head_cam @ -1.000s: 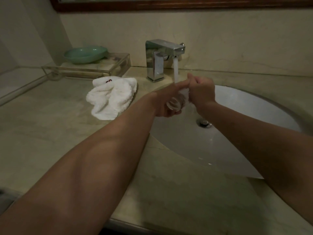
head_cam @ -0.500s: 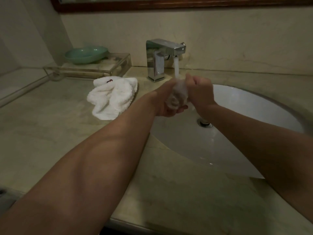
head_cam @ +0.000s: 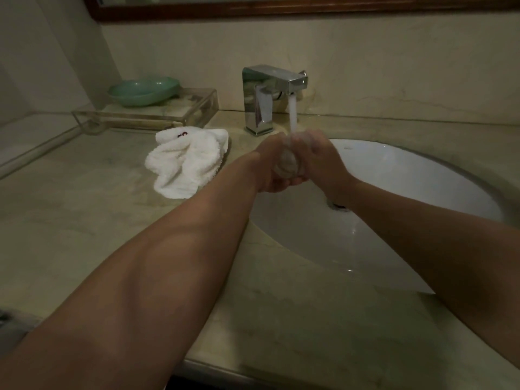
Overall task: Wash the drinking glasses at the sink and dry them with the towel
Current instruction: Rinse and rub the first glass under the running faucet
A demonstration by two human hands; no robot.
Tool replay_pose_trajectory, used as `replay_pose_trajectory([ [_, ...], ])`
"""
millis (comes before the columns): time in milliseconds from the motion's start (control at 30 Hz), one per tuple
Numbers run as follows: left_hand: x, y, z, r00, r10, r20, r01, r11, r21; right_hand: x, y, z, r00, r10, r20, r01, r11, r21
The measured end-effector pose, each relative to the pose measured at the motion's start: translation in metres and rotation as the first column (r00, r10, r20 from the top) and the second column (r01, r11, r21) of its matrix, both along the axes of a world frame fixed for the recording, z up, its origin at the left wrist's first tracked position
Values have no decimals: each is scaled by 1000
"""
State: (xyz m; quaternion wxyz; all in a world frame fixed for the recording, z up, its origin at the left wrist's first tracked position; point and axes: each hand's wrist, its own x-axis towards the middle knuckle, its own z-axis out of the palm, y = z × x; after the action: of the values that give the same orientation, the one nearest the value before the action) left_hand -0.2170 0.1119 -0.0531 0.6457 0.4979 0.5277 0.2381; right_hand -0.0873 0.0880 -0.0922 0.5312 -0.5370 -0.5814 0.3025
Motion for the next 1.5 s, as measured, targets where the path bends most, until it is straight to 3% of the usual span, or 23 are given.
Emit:
replay_pose_trajectory([
  [200, 1, 2, -3, 992, -123, 39, 125, 991, -38, 14, 16, 11, 935, -354, 14, 354, 935, 7],
  [333, 4, 4, -5, 987, -163, 13, 162, 986, 29, 13, 17, 7, 910, -411, 55, 409, 911, 52],
  [433, 3, 4, -6, 990, -136, -39, 139, 984, 108, 13, 11, 1, 931, -361, 56, 360, 932, 33],
  [500, 4, 5, -4, 991, -119, 63, 115, 991, 65, 12, 8, -1, 981, -195, -13, 195, 981, 15],
  [600, 4, 5, 0, 956, -33, 291, 35, 999, -4, 5, 2, -4, 998, -15, 54, 13, 999, 47],
  [667, 3, -3, 2, 939, -72, 337, 76, 997, 2, 3, 3, -5, 994, -63, 93, 54, 994, 100],
  [733, 5, -10, 2, 972, -108, 209, 99, 994, 54, 5, 5, 0, 976, -196, 90, 184, 974, 131],
  [833, 5, -5, -1, 992, -70, 104, 71, 997, -7, 10, 13, 10, 938, -343, 51, 335, 934, 125],
  [1033, 6, 2, -6, 988, -119, -103, 137, 974, 183, 10, 7, 3, 961, -276, 34, 274, 960, 52],
  [1167, 3, 2, -2, 980, -86, 178, 81, 996, 32, 7, 0, -2, 999, -33, 38, 31, 998, 55],
  [1233, 2, 4, -3, 972, -75, 221, 73, 997, 17, 3, -1, -1, 998, 12, 58, -16, 997, 71],
  [1367, 4, 5, -1, 968, -146, 202, 143, 989, 32, 3, 4, 7, 979, -194, 65, 181, 969, 168],
  [1500, 5, 7, -4, 965, -110, 236, 131, 989, -74, 12, 13, 14, 942, -336, 7, 328, 925, 190],
])
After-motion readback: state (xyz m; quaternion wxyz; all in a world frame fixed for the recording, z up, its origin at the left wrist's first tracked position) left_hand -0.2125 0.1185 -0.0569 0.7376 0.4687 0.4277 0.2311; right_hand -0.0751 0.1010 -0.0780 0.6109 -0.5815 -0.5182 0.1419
